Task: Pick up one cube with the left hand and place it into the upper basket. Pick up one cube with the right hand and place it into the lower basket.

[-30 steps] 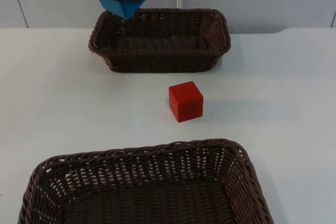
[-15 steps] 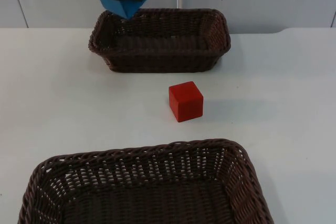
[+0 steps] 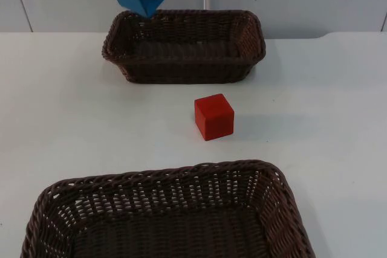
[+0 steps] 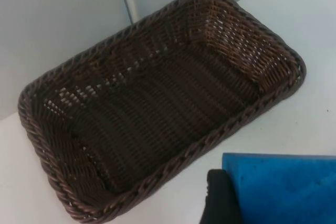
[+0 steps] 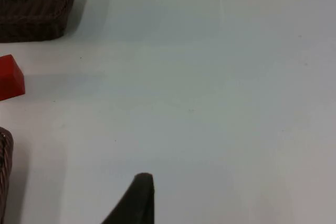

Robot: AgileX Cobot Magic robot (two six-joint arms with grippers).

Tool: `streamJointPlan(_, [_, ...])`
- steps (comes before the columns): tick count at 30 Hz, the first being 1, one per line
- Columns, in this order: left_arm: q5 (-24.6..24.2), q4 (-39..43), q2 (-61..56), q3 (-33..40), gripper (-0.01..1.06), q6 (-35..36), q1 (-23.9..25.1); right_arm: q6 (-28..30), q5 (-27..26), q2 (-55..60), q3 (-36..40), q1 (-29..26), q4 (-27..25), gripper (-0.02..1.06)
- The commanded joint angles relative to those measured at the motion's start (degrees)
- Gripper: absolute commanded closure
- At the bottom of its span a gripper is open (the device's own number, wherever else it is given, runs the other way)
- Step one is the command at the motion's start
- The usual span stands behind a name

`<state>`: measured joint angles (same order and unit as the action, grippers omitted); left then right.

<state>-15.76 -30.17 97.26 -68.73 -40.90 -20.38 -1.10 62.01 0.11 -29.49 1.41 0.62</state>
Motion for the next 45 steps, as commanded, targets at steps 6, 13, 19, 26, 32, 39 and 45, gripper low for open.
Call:
streamJointPlan(6, [1.0, -1.2, 3.5, -3.7, 1.05, 0.5, -0.4, 0.6, -0.2, -0.1, 0.0, -0.4, 0.3, -0.01])
streamJointPlan(13, [-0.7, -1.3, 11.1, -10.4, 1.05, 0.5, -0.4, 0.6, -0.2, -0.1, 0.0, -0.4, 0.3, -0.01])
streamJointPlan(19, [-2.4, -1.3, 18.4, -18.6, 1.05, 0.5, -0.4, 0.6, -0.2, -0.1, 0.0, -0.4, 0.3, -0.01])
streamJointPlan(26, [-2.6, -0.7, 28.2, -29.9, 1.05, 0.3, -0.2, 0.6, -0.2, -0.1, 0.0, -0.4, 0.3, -0.01])
streamJointPlan(32, [-1.2, -0.5, 36.1, -38.8, 1.05, 0.3, -0.2, 0.6, -0.2, -0.1, 0.0, -0.4, 0.3, -0.01])
streamJointPlan(39, [-0.7, -0.3, 42.6, -45.5, 1.05, 4.2, 1.2, 0.6, -0.2, -0.1, 0.0, -0.4, 0.3, -0.01])
streamJointPlan(45, [1.5, -0.9, 47.6, -49.7, 1.05, 8.3, 3.8, 0.6, -0.2, -0.1, 0.0, -0.4, 0.3, -0.01])
